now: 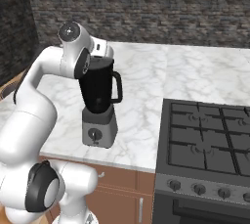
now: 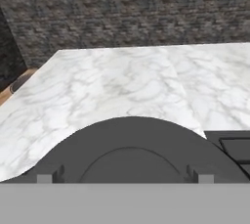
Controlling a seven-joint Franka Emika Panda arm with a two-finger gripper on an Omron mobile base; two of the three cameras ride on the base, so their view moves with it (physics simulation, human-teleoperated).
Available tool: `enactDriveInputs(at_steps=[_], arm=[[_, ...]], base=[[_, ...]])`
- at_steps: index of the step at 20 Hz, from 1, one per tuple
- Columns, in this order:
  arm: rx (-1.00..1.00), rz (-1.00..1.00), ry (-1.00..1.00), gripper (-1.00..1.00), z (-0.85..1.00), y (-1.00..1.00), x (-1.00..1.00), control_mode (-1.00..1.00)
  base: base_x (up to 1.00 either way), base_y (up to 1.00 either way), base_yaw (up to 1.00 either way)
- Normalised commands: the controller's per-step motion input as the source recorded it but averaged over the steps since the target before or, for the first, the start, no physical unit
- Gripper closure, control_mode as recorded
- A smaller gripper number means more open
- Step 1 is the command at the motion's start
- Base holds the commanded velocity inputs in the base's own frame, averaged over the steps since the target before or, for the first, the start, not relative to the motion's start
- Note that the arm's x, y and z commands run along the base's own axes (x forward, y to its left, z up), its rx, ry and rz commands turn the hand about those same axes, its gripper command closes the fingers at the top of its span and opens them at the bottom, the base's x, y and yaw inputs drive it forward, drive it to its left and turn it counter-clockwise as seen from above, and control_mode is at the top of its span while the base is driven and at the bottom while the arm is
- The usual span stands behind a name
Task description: Close the lid blender by securely placing the lid on top.
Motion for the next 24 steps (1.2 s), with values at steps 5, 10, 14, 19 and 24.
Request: enactDriveInputs(at_steps=[5,10,14,19,24], arm=[[0.00,0.00,-0.04,-1.00,0.41,0.00,-0.17,-1.00],[0.00,0.00,0.00,-1.00,0.43,0.00,-0.19,-1.00],[0.00,0.00,0.00,-1.00,0.30,0.00,-0.50,-1.00],[0.00,0.00,-0.03,-1.00,0.04,0.00,-0.80,-1.00],[0.00,0.00,-0.05,-1.00,-0.08,0.01,-0.91,-1.00]], base=[[0.00,0.00,0.00],[0.00,0.00,0.00],[0.00,0.00,0.00],[0.00,0.00,0.00],[0.00,0.00,0.00]])
